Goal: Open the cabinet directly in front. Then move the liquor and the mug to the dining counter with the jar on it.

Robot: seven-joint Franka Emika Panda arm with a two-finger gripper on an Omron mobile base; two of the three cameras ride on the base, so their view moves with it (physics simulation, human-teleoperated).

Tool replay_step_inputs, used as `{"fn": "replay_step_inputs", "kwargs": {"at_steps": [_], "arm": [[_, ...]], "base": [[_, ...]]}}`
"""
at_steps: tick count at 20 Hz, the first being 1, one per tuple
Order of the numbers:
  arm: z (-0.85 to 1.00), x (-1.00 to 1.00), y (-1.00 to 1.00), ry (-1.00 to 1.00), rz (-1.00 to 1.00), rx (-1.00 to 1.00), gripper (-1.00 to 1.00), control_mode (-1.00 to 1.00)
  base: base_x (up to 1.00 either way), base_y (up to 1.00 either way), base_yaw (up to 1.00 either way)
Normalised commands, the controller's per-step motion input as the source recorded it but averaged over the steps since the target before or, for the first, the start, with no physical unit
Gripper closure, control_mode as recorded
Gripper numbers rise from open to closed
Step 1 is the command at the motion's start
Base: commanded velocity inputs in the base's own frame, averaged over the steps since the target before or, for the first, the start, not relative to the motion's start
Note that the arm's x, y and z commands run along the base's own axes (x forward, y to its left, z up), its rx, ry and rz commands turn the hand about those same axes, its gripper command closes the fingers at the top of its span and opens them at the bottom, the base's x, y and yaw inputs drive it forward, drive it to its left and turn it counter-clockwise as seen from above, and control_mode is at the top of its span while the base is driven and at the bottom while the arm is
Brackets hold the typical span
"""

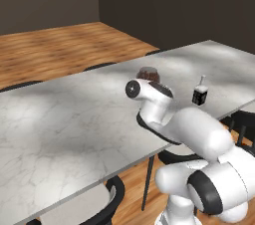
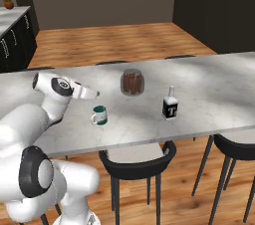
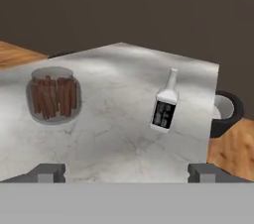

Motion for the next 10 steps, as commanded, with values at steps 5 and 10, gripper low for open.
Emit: {"fn": "replay_step_inputs", "kwargs": {"at_steps": [5,10], "arm": [[0.80,-1.00,-0.73,-0.02,0.02,0.01,-1.00,-1.00],[0.00,-1.00,-1.00,-0.10,0.10,0.11,-1.00,-1.00]], "base": [[0.00,0.00,0.00],[0.00,0.00,0.00]]}}
